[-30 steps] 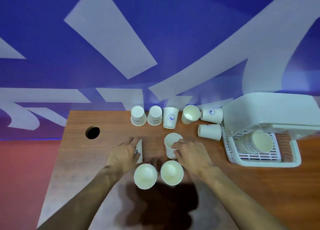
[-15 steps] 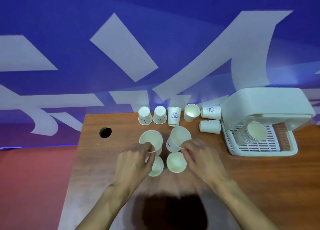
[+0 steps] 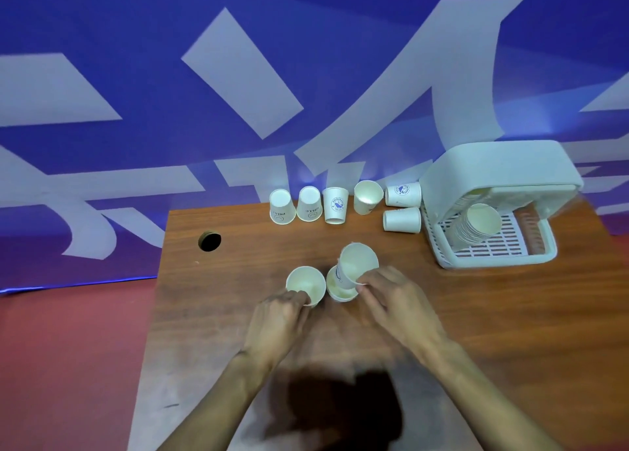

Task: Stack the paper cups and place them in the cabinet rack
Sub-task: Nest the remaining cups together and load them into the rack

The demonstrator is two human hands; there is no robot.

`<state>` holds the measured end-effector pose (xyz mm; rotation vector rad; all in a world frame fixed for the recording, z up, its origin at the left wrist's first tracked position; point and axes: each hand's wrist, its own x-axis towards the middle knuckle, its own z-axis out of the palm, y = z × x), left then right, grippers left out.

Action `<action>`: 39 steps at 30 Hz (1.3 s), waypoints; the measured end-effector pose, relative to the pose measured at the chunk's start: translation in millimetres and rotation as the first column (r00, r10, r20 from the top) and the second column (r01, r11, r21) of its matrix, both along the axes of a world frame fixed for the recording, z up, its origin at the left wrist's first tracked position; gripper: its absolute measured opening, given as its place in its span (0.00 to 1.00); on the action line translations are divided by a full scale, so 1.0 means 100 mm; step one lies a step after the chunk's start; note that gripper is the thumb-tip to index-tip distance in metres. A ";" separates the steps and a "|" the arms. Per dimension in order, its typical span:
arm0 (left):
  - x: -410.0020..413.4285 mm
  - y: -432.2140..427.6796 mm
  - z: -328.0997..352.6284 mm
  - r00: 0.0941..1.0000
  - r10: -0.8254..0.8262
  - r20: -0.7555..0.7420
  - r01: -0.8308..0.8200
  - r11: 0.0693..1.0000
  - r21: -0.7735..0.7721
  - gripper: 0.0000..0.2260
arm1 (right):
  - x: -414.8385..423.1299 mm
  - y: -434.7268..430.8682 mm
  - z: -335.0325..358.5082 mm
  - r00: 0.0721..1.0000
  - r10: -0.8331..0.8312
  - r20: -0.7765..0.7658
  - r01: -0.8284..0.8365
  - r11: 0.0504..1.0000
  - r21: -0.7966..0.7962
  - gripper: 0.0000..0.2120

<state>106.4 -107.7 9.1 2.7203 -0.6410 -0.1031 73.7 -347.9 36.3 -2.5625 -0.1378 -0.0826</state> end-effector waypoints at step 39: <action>0.20 -0.29 -0.45 0.986 0.043 -0.161 -0.044 0.999 -0.005 0.13 | 0.22 -0.11 -0.44 0.991 -0.056 -0.125 0.027 0.975 -0.219 0.13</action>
